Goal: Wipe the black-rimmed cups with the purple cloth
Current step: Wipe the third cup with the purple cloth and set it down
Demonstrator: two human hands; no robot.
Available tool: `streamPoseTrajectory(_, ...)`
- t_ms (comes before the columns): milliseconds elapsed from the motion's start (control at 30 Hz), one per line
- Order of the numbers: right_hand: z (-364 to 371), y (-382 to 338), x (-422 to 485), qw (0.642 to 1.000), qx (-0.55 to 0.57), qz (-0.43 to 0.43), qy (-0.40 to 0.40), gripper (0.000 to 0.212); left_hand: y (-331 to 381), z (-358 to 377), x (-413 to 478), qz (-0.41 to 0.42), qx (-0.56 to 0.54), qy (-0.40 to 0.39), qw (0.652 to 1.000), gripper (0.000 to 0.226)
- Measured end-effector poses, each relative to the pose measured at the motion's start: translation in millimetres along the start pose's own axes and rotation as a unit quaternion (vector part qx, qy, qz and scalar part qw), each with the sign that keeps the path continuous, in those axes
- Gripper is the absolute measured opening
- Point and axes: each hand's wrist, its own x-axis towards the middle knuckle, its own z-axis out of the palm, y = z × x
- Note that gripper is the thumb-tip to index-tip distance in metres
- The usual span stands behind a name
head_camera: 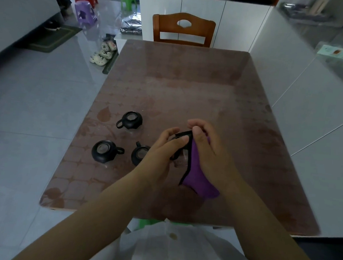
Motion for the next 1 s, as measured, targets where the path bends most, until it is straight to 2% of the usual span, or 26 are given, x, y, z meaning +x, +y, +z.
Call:
streamPoseTrajectory(100,-6.2,4.4,4.1,0.998,0.059,0.028,-0.007,0.024,2.0,3.0,-1.1,-0.003,-0.019,-0.005,1.0,0.061)
streamPoseTrajectory(267,-22.5,21.2,6.8,0.975,0.198,0.092,-0.038,0.031,0.6,10.5,-0.6,-0.031,-0.046,-0.001,0.998,0.068)
streamPoseTrajectory(433,-30.7,31.0,10.1,0.941,0.315,0.106,-0.059,0.03,-5.7,16.3,6.8,-0.032,-0.073,-0.006,0.997,0.061)
streamPoseTrajectory(500,-33.5,37.2,13.8,0.933,0.335,0.113,-0.071,0.037,-7.4,18.4,9.8,-0.014,-0.08,-0.007,0.997,0.06)
streamPoseTrajectory(600,-38.3,45.1,18.9,0.938,0.319,0.122,-0.063,0.044,-8.3,21.8,14.5,0.009,-0.055,0.017,0.998,0.06)
streamPoseTrajectory(700,-46.8,52.9,22.9,0.947,0.296,0.118,-0.035,0.034,-10.7,24.5,17.4,0.027,0.032,0.063,0.997,0.07)
streamPoseTrajectory(800,-46.3,45.8,22.0,0.98,0.175,0.046,-0.086,0.033,-18.9,27.4,16.5,0.04,0.126,0.112,0.985,0.078)
streamPoseTrajectory(867,-39.0,41.4,20.3,0.986,0.097,0.014,-0.135,0.028,-24.8,29.7,15.5,0.048,0.165,0.129,0.977,0.082)
streamPoseTrajectory(933,-34.2,43.9,22.1,0.988,0.071,-0.009,-0.14,0.024,-25.4,31.5,14.4,0.045,0.156,0.128,0.978,0.088)
streamPoseTrajectory(1000,-34.3,46.3,26.1,0.982,0.128,0.006,-0.138,0.027,-24.2,31.4,15.2,0.036,0.081,0.111,0.99,0.084)
